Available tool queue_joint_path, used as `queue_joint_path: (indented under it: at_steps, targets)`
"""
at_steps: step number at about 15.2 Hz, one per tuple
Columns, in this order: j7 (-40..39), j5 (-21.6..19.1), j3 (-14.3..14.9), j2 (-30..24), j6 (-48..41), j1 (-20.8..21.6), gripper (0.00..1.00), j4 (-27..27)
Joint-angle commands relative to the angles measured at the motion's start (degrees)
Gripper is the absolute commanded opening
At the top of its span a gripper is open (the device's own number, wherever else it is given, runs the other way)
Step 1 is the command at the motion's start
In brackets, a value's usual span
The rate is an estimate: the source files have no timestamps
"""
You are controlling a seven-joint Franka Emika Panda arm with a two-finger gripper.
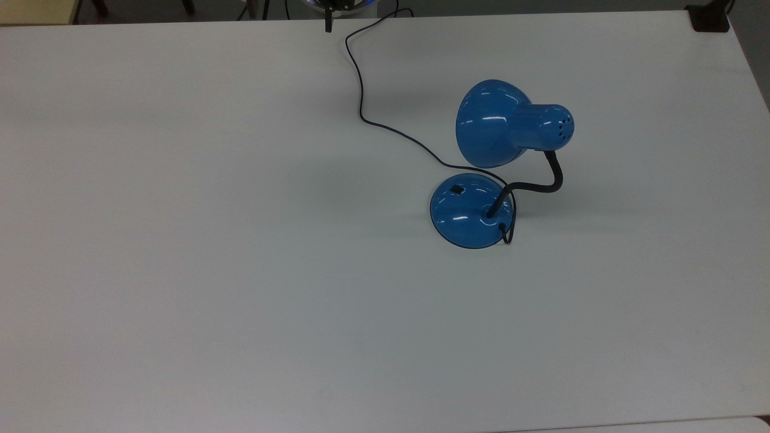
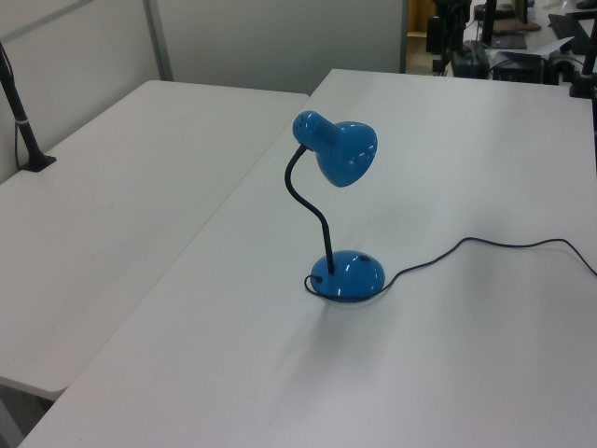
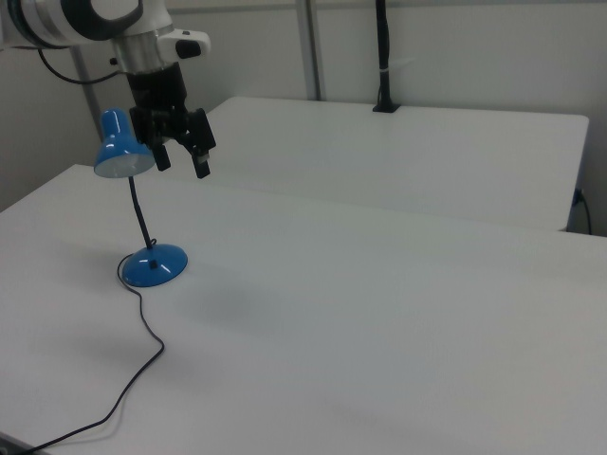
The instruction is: Turn on the lamp
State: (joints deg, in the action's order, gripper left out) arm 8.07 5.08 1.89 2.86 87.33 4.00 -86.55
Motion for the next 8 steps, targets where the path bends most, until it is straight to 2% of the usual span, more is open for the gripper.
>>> queue_joint_path:
  at_steps: [1,8]
  targets:
    - [0.3,0.9,0.6,-0.6,-0.8,0.8,1.0,-1.2]
    - [0.9,1.0,0.6,-0.4,-1.1,1.2,1.0,-1.2]
